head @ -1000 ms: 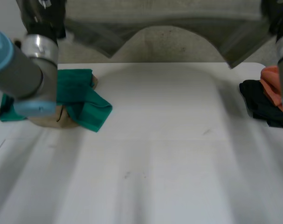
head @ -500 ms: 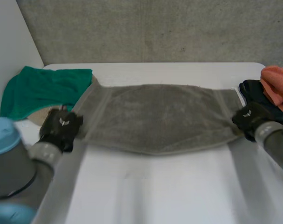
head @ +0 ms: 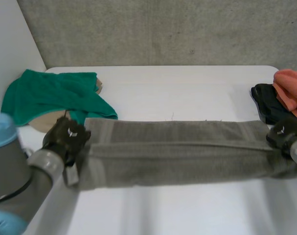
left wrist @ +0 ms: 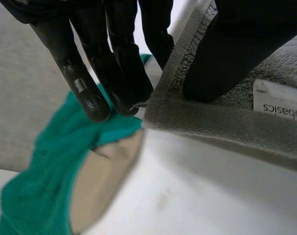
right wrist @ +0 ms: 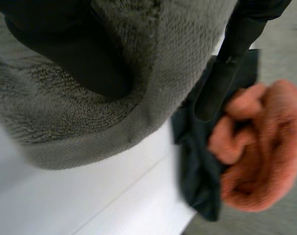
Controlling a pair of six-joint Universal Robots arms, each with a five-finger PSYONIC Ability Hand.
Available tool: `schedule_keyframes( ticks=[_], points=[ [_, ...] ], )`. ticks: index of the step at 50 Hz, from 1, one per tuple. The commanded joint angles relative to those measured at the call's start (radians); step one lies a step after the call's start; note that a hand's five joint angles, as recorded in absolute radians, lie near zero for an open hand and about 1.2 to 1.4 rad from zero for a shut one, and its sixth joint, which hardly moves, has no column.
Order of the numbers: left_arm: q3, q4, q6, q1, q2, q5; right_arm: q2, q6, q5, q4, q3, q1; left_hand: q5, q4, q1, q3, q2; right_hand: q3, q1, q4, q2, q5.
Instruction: Fold the laundry.
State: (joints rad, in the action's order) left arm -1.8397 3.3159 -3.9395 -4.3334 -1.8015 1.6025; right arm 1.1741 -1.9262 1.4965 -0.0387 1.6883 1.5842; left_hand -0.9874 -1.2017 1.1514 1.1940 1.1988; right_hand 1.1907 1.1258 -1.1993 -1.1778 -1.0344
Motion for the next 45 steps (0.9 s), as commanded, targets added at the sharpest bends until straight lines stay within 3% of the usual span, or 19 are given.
schedule_keyframes(
  ticks=[1,13,16,17,18,19,20,26,34,39,45],
  points=[
    [0.244,0.086,0.022,0.061,-0.235,0.103,-0.125,-0.017,0.048,-0.133,-0.123,0.048,-0.234,-0.195,0.245,0.202,0.197,0.206,0.270,-0.197,-0.218,-0.187],
    [0.545,0.129,0.006,0.112,-0.507,0.138,-0.324,-0.020,0.053,-0.253,-0.323,0.092,-0.234,-0.195,0.245,0.202,0.197,0.206,0.270,-0.197,-0.218,-0.187],
    [0.596,0.143,0.006,0.113,-0.535,0.168,-0.346,-0.020,0.056,-0.286,-0.340,0.094,-0.234,-0.195,0.245,0.202,0.197,-0.206,-0.141,0.214,0.193,0.224],
    [0.603,0.146,0.006,0.115,-0.536,0.171,-0.346,-0.022,0.057,-0.294,-0.338,0.095,-0.092,-0.052,0.103,0.060,0.055,-0.382,-0.317,0.390,0.369,0.400],
    [0.609,0.151,0.006,0.118,-0.535,0.175,-0.344,-0.025,0.064,-0.305,-0.335,0.099,0.618,0.658,-0.608,-0.650,-0.655,-0.639,-0.574,0.648,0.626,0.658],
    [0.609,0.152,0.005,0.120,-0.533,0.175,-0.343,-0.025,0.067,-0.308,-0.334,0.102,0.870,0.909,-0.859,-0.902,-0.906,-0.726,-0.661,0.735,0.713,0.744],
    [0.609,0.157,0.005,0.121,-0.530,0.175,-0.341,-0.028,0.068,-0.308,-0.331,0.105,0.982,1.022,-0.972,-1.015,-1.019,-0.776,-0.712,0.785,0.764,0.795],
    [0.597,0.178,0.005,0.178,-0.483,0.181,-0.246,-0.121,0.074,-0.297,-0.260,0.111,0.960,1.000,-0.950,-0.992,-0.997,-0.812,-0.747,0.821,0.799,0.830],
    [0.484,0.175,0.009,0.179,-0.336,0.175,-0.088,-0.313,0.045,-0.189,-0.173,0.086,0.960,1.000,-0.950,-0.992,-0.997,-0.806,-0.741,0.815,0.793,0.825],
    [0.373,0.175,0.022,0.181,-0.233,0.166,0.041,-0.437,-0.095,-0.003,-0.109,0.016,0.966,1.006,-0.955,-0.998,-1.003,-0.745,-0.680,0.754,0.732,0.763],
    [0.223,0.195,0.029,0.184,-0.128,0.146,0.067,-0.436,-0.218,0.054,-0.021,-0.098,0.969,1.009,-0.958,-1.001,-1.006,-0.674,-0.609,0.683,0.661,0.693]
  ],
)
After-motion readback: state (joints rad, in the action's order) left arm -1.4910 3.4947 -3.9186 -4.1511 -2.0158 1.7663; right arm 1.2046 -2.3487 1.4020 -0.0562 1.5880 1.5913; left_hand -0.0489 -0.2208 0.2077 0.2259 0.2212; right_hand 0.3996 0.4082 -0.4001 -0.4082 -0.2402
